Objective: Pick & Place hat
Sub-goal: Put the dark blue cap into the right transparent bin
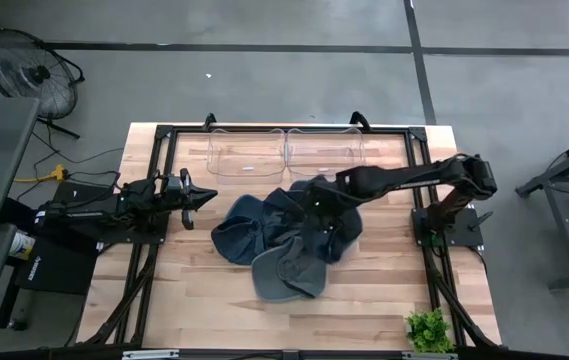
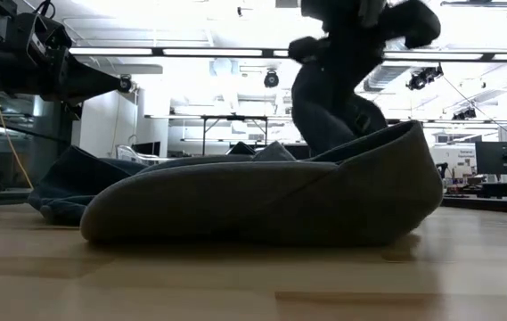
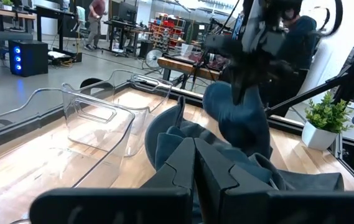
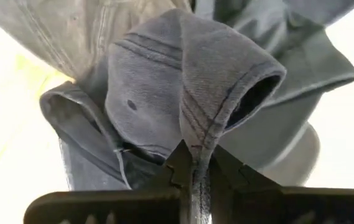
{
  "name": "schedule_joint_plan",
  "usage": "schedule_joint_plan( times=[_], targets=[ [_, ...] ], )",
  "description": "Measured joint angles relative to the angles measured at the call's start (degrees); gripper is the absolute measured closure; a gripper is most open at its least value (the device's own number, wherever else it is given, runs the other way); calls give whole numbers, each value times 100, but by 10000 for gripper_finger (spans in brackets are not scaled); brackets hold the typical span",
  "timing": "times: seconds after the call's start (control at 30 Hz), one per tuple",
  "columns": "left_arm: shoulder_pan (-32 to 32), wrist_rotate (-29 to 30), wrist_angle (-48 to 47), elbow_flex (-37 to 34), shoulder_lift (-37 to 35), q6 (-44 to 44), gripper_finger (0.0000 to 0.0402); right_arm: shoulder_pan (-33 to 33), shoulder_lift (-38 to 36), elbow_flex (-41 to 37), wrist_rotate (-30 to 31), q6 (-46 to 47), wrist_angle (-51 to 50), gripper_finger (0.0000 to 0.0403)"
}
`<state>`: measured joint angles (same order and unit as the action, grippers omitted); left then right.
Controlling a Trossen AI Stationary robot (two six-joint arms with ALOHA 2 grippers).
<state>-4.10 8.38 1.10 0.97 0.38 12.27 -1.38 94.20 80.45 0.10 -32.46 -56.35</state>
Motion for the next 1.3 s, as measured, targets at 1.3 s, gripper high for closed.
schedule_joint_plan(
  times=[1.3],
  targets=[
    [-1,0,1,0,2,0,401,1135,-4081,-3925,2290,4806,4674,389]
  ],
)
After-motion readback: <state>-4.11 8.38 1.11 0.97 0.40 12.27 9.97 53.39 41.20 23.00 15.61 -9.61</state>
